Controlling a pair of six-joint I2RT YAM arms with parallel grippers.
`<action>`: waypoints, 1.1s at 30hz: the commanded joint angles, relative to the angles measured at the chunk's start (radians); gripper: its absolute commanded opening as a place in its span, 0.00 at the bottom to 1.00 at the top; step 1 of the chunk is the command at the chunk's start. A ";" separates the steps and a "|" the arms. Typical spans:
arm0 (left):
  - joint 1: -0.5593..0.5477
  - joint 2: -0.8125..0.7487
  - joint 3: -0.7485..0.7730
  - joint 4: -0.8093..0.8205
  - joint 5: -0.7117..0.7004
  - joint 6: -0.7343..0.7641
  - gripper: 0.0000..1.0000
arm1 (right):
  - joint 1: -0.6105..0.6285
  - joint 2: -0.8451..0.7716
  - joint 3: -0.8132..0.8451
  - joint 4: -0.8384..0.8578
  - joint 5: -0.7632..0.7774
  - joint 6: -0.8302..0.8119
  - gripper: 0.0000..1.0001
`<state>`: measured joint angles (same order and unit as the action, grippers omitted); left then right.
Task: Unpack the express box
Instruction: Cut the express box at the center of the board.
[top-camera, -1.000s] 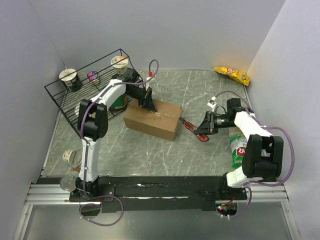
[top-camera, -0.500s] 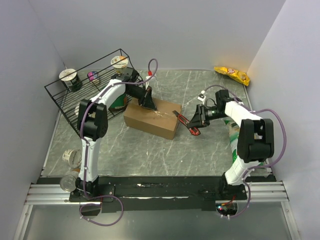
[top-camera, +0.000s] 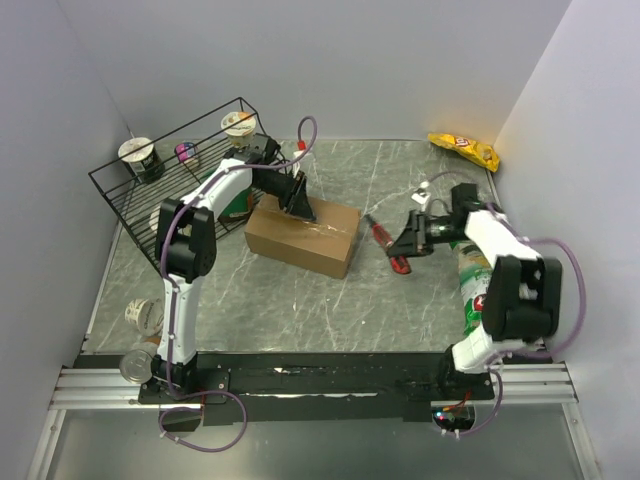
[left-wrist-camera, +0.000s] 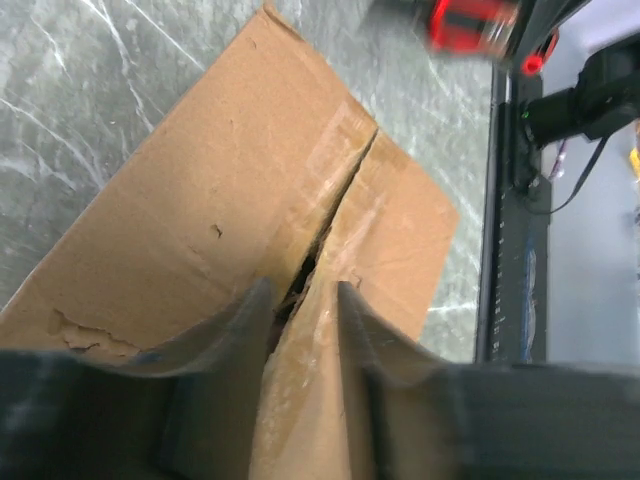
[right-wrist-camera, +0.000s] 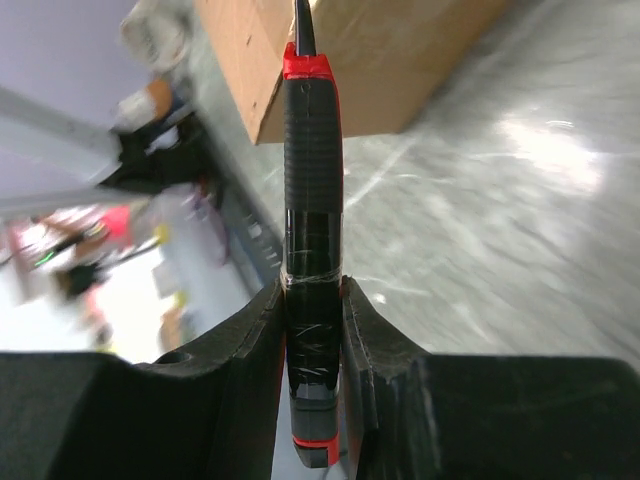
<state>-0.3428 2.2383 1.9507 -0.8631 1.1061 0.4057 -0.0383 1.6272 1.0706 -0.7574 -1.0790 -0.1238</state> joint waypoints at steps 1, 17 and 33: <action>-0.025 -0.115 0.065 0.045 0.002 -0.015 0.45 | -0.063 -0.249 -0.009 -0.011 0.103 -0.114 0.00; -0.096 -0.456 -0.277 0.168 -0.710 0.116 0.63 | -0.106 -0.339 -0.144 0.038 0.088 -0.075 0.00; -0.211 -0.742 -0.861 0.649 -0.627 0.435 0.96 | -0.109 -0.041 -0.052 -0.011 -0.173 0.017 0.00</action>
<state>-0.4767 1.5589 1.1923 -0.5301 0.5137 0.7818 -0.1436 1.5620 0.9493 -0.7547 -1.1706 -0.1280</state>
